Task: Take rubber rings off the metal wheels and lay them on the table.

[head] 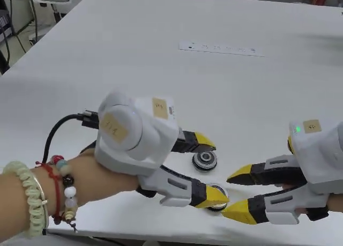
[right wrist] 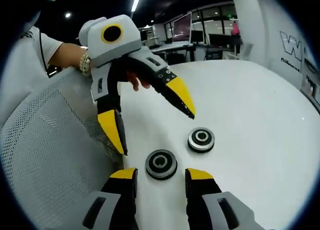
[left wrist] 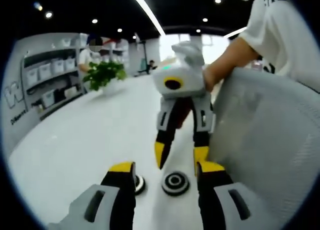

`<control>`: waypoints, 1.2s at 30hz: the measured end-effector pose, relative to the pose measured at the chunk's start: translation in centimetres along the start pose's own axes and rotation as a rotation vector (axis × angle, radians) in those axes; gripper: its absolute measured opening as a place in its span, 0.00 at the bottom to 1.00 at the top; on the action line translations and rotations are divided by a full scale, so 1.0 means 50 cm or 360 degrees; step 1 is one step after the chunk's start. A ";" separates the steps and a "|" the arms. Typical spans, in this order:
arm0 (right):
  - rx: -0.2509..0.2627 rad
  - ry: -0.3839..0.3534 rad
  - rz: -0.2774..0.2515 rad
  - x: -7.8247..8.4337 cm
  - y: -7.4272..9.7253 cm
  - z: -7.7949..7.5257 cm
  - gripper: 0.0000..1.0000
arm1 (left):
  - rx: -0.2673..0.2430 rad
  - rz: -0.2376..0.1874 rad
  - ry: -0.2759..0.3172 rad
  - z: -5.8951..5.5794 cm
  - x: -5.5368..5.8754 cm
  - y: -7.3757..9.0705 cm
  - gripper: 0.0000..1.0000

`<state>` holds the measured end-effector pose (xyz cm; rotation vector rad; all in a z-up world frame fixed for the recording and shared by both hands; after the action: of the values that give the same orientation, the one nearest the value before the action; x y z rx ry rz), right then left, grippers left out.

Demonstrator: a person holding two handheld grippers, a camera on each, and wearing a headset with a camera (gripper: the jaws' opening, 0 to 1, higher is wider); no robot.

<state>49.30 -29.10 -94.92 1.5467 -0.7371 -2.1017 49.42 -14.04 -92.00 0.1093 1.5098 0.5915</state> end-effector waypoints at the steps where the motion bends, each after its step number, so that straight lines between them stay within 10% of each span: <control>1: 0.0005 -0.0009 0.0001 0.003 0.000 -0.003 0.36 | 0.0008 0.0004 0.0019 -0.002 0.006 -0.004 0.45; 8: -0.0013 -0.0020 -0.0015 0.006 -0.006 0.001 0.32 | 0.0023 0.0075 0.0006 -0.008 0.034 -0.021 0.24; 19: -0.0005 0.0048 0.0035 0.011 -0.015 0.003 0.28 | 0.0075 0.0179 -0.0019 -0.027 0.053 -0.039 0.21; 36: 0.0050 0.0086 0.0034 0.009 -0.013 -0.001 0.26 | 0.0087 0.0068 -0.0085 -0.025 0.065 -0.042 0.14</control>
<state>49.22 -28.89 -95.68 1.5986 -0.7674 -2.0340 48.70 -14.77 -95.92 0.1984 1.4752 0.5776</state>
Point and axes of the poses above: the centre of the closed fingertips' face, and the gripper's own axes: y roughly backward along the fingers, z roughly to its left, x roughly out of its underside, the point moved 9 cm from there along y, roughly backward along the fingers, and after that the axes turned 5 degrees about -x, right-handed, at the moved point
